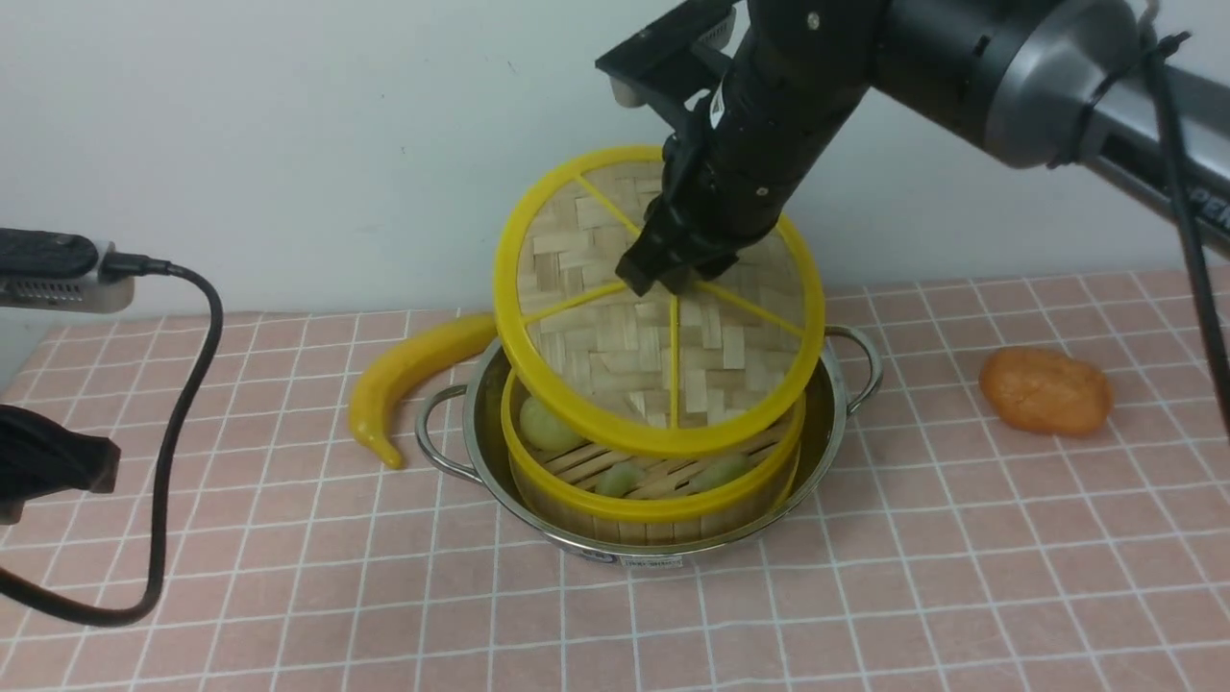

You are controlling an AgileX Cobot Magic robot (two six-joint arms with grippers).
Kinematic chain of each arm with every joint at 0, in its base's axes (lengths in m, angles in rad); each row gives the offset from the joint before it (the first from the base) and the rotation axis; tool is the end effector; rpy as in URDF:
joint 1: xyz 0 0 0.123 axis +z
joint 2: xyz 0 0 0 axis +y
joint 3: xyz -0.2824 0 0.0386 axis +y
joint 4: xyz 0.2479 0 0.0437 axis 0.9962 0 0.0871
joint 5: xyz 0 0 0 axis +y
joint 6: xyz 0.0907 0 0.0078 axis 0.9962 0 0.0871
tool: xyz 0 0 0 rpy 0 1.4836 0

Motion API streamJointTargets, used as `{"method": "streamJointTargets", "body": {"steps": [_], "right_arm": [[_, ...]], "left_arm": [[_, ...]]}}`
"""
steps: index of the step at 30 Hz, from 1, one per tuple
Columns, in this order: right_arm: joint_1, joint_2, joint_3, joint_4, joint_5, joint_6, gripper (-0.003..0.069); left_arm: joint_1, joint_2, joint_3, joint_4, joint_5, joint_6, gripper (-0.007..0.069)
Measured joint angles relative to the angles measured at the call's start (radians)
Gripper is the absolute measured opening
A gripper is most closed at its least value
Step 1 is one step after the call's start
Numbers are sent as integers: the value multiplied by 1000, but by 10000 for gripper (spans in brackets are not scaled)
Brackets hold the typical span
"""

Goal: Place the steamer in the pot on the pink tablecloth, and put the lid on the steamer.
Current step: 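Place the bamboo steamer lid onto the steamer basket in the pot with the right gripper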

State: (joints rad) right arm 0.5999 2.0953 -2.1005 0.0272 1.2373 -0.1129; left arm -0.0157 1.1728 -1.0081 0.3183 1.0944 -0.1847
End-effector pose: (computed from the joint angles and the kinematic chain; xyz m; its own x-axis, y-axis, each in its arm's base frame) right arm 0.3784 0.2616 0.3102 -0.6881 -0.5964 -0.4134 -0.6481 0.7613 -0.0196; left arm 0.2138 0.0220 0.3209 -0.9089 -0.0191 -0.4165 -0.1300 0.9621 0.2396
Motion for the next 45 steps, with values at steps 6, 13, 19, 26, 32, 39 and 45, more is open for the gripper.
{"method": "streamJointTargets", "body": {"steps": [6,13,19,26,32,39,45], "right_arm": [[7,32,-1,5,0,0,146],[7,59,-1,-12,-1,0,146],[7,68,-1,-11,-1,0,146],[7,66,-1,-7,-1,29,146],[7,-38,71,28,-1,113,146],[7,-98,152,45,0,126,146],[7,-25,155,37,-3,105,146]], "left_arm": [[0,0,0,-7,-2,0,90],[0,0,0,-32,-2,0,96],[0,0,1,-45,-2,1,96],[0,0,1,-50,-5,3,98],[0,0,1,-50,-12,3,110],[0,0,1,-53,-20,3,128],[0,0,1,-57,-25,3,134]]}}
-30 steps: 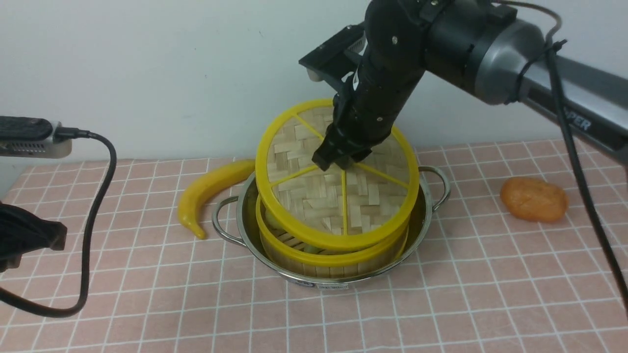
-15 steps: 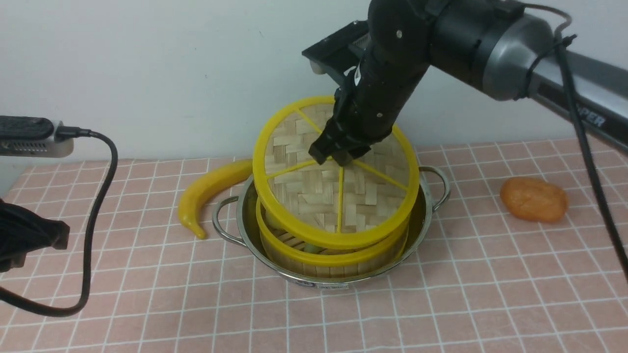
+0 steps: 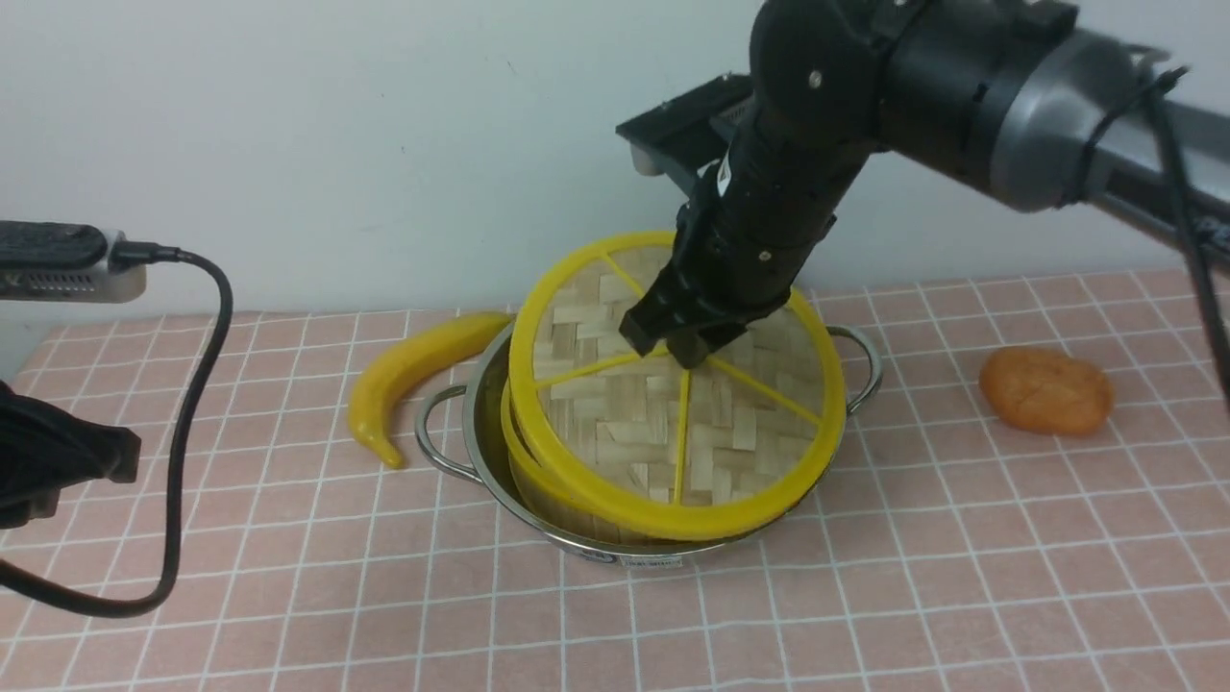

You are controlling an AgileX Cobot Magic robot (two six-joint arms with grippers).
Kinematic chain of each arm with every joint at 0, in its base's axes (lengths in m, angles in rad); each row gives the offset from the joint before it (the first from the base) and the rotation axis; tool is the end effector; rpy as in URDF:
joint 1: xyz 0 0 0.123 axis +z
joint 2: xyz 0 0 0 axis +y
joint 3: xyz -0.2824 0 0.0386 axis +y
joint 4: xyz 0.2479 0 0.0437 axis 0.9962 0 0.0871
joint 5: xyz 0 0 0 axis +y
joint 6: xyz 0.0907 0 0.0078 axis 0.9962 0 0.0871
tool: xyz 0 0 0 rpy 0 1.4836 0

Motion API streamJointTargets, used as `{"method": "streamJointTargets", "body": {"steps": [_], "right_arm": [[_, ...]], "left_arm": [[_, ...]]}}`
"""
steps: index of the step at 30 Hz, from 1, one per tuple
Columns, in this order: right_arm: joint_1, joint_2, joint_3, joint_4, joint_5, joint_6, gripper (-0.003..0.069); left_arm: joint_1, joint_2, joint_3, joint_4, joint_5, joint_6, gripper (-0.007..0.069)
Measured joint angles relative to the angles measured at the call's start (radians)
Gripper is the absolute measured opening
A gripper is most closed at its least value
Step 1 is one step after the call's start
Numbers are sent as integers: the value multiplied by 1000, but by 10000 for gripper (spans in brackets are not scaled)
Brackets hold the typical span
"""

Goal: Place the steamer in the pot on the pink tablecloth, and put the lid on the steamer.
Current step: 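Place the bamboo steamer lid onto the steamer basket in the pot with the right gripper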

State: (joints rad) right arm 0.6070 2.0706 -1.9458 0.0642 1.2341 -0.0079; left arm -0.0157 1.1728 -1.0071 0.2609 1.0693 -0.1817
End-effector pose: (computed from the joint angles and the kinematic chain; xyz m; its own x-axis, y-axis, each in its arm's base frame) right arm 0.3643 0.2597 0.2780 -0.7925 -0.5341 -0.2945 -0.5735 0.8169 0.0618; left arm 0.2156 0.0172 0.3201 -0.9000 -0.0385 -0.4343 -0.1294 0.9748 0.1817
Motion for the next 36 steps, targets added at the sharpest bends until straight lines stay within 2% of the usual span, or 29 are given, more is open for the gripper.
{"method": "streamJointTargets", "body": {"steps": [10,20,36], "right_arm": [[0,35,-83,-35,-61,-41,146],[0,55,-96,-27,1,-45,146],[0,121,-96,-21,-103,-52,146]], "left_arm": [[0,0,0,-4,-2,0,148],[0,0,0,-6,-2,6,160],[0,0,0,-10,-2,7,181]]}}
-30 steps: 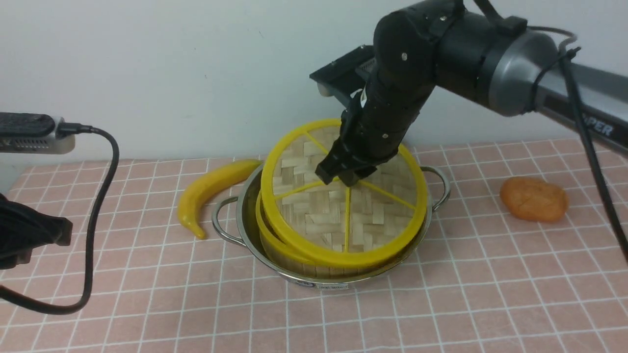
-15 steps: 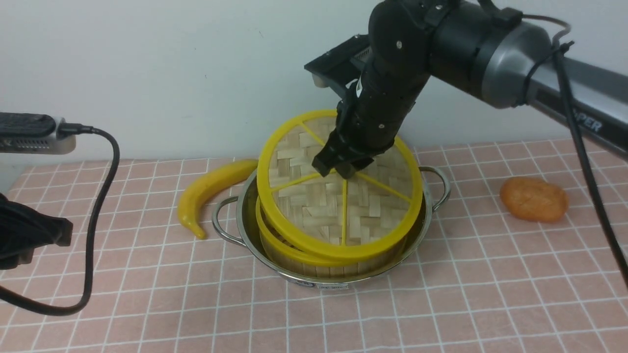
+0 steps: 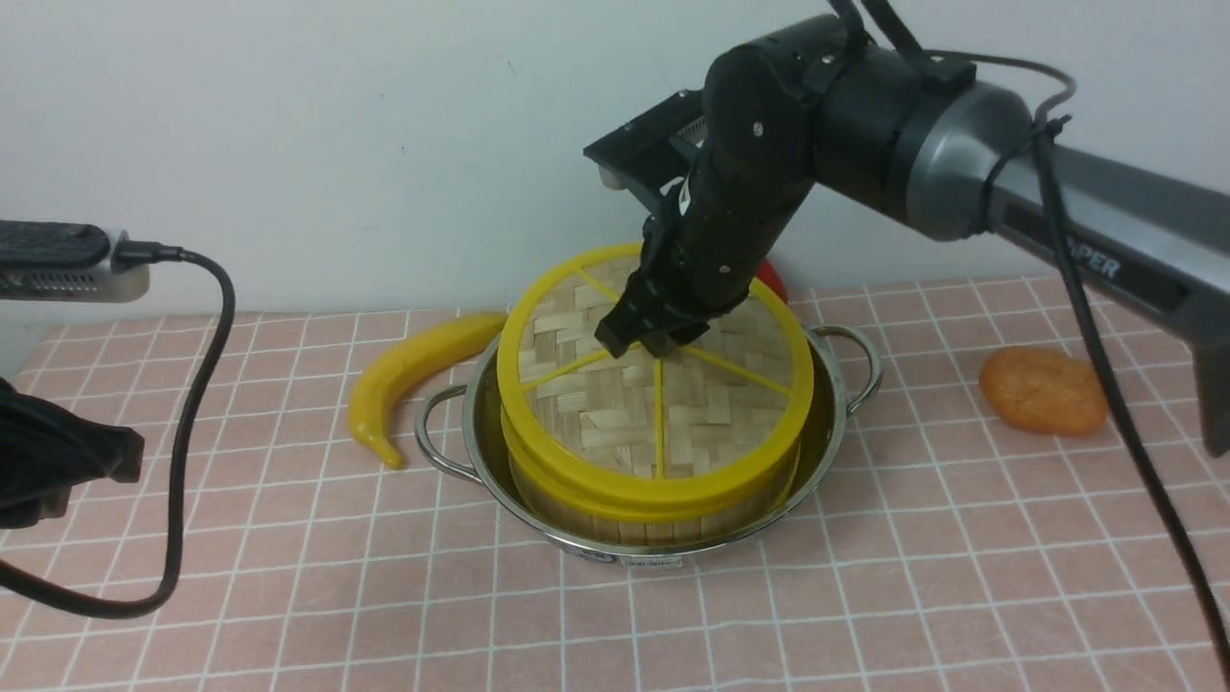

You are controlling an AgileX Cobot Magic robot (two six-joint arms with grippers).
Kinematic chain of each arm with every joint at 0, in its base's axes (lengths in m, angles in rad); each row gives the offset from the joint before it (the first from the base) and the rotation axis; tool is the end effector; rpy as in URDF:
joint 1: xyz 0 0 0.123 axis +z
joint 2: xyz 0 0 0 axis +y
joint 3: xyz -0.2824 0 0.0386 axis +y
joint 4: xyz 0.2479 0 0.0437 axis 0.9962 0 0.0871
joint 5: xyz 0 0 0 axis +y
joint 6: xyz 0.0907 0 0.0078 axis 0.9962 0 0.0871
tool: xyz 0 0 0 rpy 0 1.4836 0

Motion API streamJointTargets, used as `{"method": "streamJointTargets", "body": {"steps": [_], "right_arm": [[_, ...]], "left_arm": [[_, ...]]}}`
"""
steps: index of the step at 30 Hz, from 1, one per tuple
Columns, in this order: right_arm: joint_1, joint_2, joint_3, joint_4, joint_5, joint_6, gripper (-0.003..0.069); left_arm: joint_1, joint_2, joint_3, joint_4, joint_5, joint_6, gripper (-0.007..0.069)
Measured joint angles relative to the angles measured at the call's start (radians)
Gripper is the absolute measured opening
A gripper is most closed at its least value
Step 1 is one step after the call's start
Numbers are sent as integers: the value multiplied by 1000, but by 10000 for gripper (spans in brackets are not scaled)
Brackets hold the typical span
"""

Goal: Place the steamer in the pot on the pink tablecloth, and put the lid on the steamer.
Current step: 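Place the bamboo steamer lid onto the steamer basket in the pot with the right gripper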

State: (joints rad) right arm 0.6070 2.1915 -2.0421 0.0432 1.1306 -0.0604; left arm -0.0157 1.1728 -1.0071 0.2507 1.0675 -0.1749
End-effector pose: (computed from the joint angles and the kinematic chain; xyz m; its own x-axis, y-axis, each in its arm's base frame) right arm 0.3929 0.2772 0.2520 -0.7382 -0.5637 -0.3706 -0.6133 0.7895 0.0208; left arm 0.2157 0.0164 0.3200 -0.9001 -0.0366 -0.4341 -0.1239 0.9768 0.1744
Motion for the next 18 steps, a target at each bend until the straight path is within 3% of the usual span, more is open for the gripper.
{"method": "streamJointTargets", "body": {"steps": [18], "right_arm": [[0,37,0,-2,-56,-39,146]], "left_arm": [[0,0,0,-1,0,0,190]]}}
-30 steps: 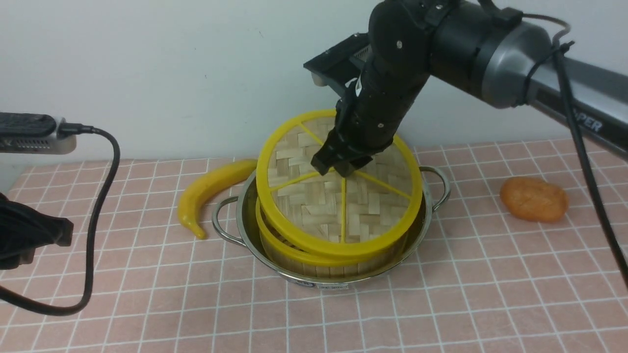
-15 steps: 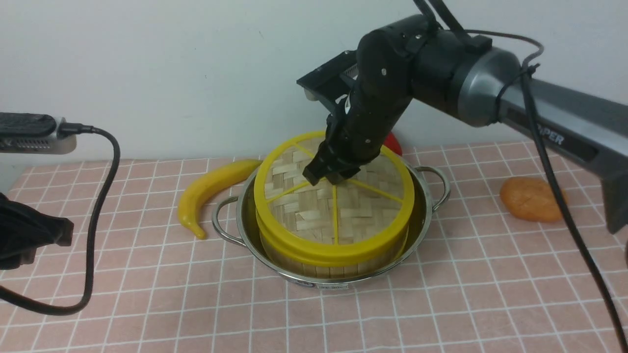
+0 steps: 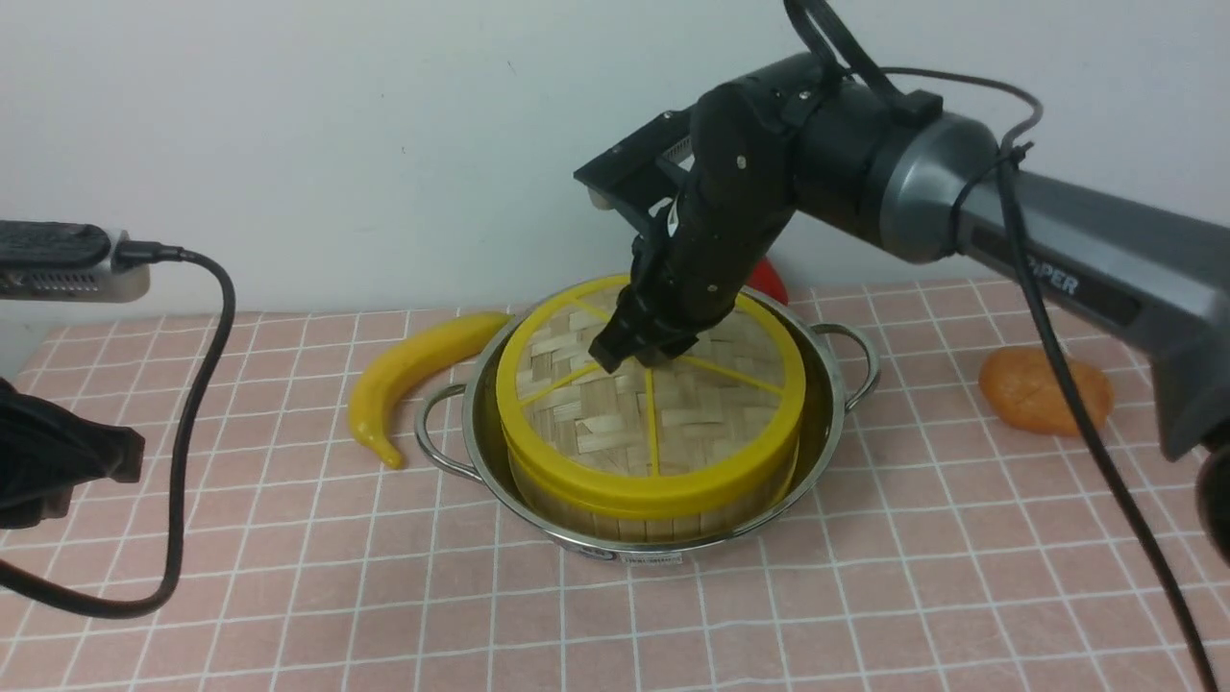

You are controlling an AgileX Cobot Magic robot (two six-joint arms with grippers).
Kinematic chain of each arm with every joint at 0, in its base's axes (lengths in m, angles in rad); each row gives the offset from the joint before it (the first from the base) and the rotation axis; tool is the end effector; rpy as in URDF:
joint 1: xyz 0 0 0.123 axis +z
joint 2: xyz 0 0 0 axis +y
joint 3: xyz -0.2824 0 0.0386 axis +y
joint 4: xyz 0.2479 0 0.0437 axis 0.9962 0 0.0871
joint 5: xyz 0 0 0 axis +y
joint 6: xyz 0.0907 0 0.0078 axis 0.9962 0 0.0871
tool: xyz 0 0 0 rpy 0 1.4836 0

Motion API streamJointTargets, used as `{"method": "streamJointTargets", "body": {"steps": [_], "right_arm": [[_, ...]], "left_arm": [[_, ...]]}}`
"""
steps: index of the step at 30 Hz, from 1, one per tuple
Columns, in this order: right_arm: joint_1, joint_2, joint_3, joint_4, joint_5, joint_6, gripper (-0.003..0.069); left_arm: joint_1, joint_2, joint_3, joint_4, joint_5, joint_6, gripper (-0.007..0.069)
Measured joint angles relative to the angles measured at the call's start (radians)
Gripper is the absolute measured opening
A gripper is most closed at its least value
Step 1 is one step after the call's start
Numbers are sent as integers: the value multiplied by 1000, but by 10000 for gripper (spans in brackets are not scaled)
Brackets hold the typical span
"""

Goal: Place the steamer in the pot on the pink tablecloth, and put the lid on the steamer.

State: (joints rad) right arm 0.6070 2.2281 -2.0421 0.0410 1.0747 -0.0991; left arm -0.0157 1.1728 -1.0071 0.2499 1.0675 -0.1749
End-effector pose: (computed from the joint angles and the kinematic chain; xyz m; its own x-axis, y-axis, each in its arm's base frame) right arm 0.4005 0.2821 0.2362 -0.7087 -0.5889 -0.3887 -0.6399 0.7685 0.0023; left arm 0.2157 0.0164 0.3200 -0.9001 -0.0370 -0.4340 -0.1239 0.9770 0.1737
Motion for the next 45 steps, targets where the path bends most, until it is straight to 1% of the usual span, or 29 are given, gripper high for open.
{"method": "streamJointTargets", "body": {"steps": [8,10,12,13,14,17,18,19,20,22,23,24,25,26,28,33,39,42,45], "right_arm": [[0,5,-1,1,-6,-25,150],[0,5,-2,5,-12,-26,189],[0,5,-2,7,-25,-29,255],[0,5,-2,7,-25,-29,262],[0,2,-3,7,-22,-17,313],[0,-23,-22,5,3,4,338],[0,-33,-26,2,6,5,335],[0,-55,-45,-8,18,15,312],[0,-81,-63,-21,27,26,267],[0,-131,-106,-68,53,61,149],[0,-142,-114,-79,57,67,120],[0,-174,-136,-116,82,82,48],[0,-206,-155,-155,108,99,5],[0,-238,-168,-186,124,111,-10],[0,-286,-179,-227,138,143,-15],[0,-388,-185,-232,147,170,-15],[0,-514,-185,-184,153,191,-14],[0,-615,-185,-154,153,196,-12],[0,-685,-186,-108,153,208,-8]], "left_arm": [[0,0,0,0,0,0,190],[0,0,0,0,0,1,190],[0,0,0,0,0,1,190],[0,0,0,0,0,1,190],[0,0,0,0,0,4,190],[0,0,0,0,0,5,198],[0,0,0,0,0,5,199],[0,0,0,0,0,5,202],[0,0,0,-1,0,5,202],[0,0,0,-1,0,6,201],[0,0,0,-1,0,7,201],[0,0,0,-1,-1,7,201],[0,0,0,-1,-6,7,201],[0,0,0,-1,-12,7,201],[0,0,0,-2,-22,7,201],[0,0,1,-3,-30,7,211],[0,0,1,-3,-52,7,217],[0,0,1,-3,-52,8,223],[0,0,1,-3,-52,8,230]]}}
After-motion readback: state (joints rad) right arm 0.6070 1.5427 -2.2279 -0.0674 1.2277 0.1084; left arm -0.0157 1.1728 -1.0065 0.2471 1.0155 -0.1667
